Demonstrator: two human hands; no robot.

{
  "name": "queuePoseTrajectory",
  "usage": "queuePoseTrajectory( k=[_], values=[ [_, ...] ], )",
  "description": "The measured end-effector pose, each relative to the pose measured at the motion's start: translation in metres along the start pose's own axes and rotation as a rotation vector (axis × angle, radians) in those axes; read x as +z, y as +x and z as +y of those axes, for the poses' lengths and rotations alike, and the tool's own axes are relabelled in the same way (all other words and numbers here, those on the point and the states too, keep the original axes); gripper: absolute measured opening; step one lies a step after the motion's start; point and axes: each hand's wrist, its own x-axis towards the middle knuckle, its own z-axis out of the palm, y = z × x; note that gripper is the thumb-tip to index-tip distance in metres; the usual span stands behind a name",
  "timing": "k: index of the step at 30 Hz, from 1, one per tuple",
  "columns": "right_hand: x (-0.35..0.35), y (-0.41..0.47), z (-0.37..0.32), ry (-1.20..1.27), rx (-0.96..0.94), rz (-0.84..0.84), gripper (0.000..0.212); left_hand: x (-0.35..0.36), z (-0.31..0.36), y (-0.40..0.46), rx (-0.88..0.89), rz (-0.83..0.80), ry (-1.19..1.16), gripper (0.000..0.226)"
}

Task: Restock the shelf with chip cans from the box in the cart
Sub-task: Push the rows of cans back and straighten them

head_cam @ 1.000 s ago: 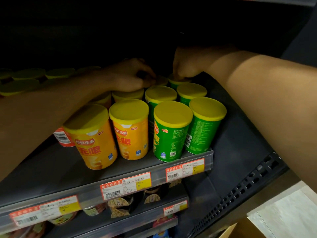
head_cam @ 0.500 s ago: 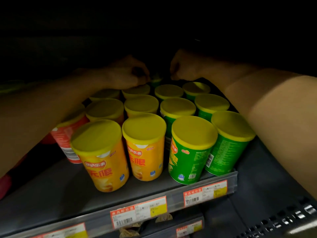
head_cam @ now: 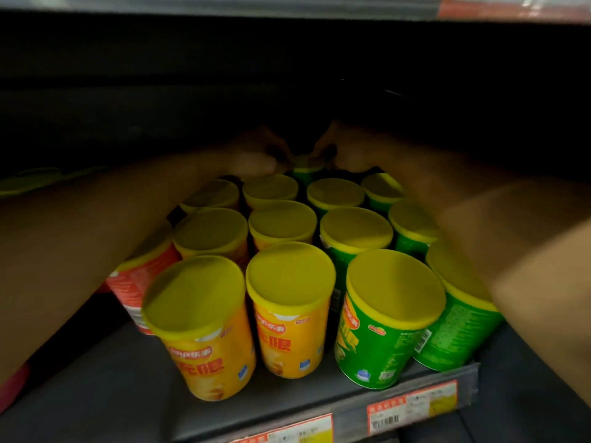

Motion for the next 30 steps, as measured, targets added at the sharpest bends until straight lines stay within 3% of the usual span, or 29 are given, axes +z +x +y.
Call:
queuePoseTrajectory(
  k=[6, 17, 24, 30],
  values=[
    [-0.008, -0.013, 0.001, -0.043, 0.010, -0.002, 0.041, 0.000, -0.006, 0.003, 0.093, 0.037, 0.054, 0.019],
    [-0.015, -0.032, -0.003, -0.148, -0.013, -0.082, 0.039, 0.010, 0.010, 0.000, 0.100, -0.004, 0.069, 0.021],
    [-0.012, -0.040, -0.012, 0.047, 0.050, 0.042, 0.043, -0.009, 0.036, -0.044, 0.118, 0.030, 0.046, 0.028],
    [-0.023, -0.090, -0.052, 0.212, -0.063, 0.112, 0.020, -0.032, 0.047, -0.129, 0.101, 0.076, 0.083, 0.027]
  ],
)
